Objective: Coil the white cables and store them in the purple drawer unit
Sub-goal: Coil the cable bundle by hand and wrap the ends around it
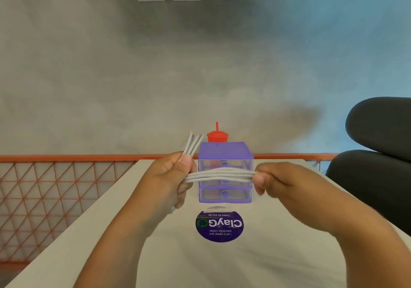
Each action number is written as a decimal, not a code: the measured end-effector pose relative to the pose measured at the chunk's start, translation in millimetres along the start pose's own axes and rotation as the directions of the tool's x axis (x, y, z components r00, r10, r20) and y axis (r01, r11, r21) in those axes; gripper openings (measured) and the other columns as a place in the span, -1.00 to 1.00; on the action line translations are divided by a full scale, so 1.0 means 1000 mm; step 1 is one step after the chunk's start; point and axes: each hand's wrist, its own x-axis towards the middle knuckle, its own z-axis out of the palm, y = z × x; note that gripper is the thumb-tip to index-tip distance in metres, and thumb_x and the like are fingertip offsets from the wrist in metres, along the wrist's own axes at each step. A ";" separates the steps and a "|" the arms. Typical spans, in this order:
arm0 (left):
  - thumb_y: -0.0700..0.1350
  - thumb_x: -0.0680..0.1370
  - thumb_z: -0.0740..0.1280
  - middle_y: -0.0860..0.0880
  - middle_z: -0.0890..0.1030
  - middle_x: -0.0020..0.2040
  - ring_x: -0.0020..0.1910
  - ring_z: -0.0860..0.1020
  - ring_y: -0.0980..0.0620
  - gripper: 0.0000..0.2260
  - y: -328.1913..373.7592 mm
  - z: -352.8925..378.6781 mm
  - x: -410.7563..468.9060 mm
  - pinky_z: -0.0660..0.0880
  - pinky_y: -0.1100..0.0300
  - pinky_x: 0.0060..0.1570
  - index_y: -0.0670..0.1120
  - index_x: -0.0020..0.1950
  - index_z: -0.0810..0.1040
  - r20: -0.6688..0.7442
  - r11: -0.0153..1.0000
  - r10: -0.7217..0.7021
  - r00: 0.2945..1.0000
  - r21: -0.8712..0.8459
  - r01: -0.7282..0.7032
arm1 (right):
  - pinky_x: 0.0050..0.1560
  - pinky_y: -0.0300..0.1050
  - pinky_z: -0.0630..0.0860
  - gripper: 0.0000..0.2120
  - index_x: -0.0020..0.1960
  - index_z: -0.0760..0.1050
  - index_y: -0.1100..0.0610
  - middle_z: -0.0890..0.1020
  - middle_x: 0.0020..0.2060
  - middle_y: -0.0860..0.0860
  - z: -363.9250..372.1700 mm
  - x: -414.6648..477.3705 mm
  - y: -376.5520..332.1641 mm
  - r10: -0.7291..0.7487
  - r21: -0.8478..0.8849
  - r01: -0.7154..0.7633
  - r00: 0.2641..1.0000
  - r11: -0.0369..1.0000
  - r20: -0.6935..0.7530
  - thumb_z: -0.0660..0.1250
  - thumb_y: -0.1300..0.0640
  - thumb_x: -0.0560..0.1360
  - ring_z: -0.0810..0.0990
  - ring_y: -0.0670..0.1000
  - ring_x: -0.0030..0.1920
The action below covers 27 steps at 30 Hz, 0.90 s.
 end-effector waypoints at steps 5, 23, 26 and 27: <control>0.06 0.43 0.17 -0.01 0.36 -0.51 -0.65 0.20 0.13 -0.73 0.003 0.005 -0.003 0.24 0.32 -0.59 -0.05 -0.37 0.50 0.144 0.973 -0.119 0.982 -0.178 0.144 | -0.30 -0.12 0.33 -0.60 -0.36 0.29 -0.05 0.42 -0.44 -0.06 0.005 0.006 -0.001 -0.066 -0.037 0.060 0.981 0.998 -0.181 -0.13 -0.28 0.39 0.37 -0.07 -0.38; 0.14 0.51 0.26 0.04 0.28 -0.48 -0.66 0.18 0.16 -0.67 0.007 0.014 -0.010 0.17 0.36 -0.57 -0.05 -0.33 0.50 0.340 0.965 -0.198 0.919 -0.095 0.243 | -0.28 -0.16 0.43 -0.83 -0.20 0.25 -0.20 0.54 -0.32 -0.07 0.012 0.010 -0.010 -0.167 -0.069 0.155 0.952 0.986 -0.255 0.13 -0.25 0.46 0.50 -0.05 -0.27; 0.10 0.38 0.44 0.06 0.34 -0.49 -0.69 0.26 0.22 -0.75 0.008 0.008 -0.010 0.28 0.40 -0.58 -0.05 -0.31 0.55 0.570 0.812 -0.142 0.809 -0.400 0.425 | -0.27 -0.38 0.39 -0.59 0.05 0.31 -0.27 0.47 -0.26 -0.24 0.012 0.015 -0.002 -0.283 -0.059 0.291 0.836 0.955 -0.470 0.05 -0.46 0.33 0.46 -0.27 -0.15; 0.10 0.42 0.41 0.07 0.38 -0.46 -0.67 0.31 0.23 -0.76 0.008 0.008 -0.009 0.32 0.39 -0.56 -0.06 -0.25 0.56 0.655 0.743 -0.080 0.752 -0.464 0.483 | -0.20 -0.40 0.38 -0.50 0.12 0.33 -0.23 0.46 -0.21 -0.23 0.014 0.017 -0.002 -0.322 -0.058 0.342 0.795 0.938 -0.515 0.00 -0.48 0.34 0.44 -0.30 -0.11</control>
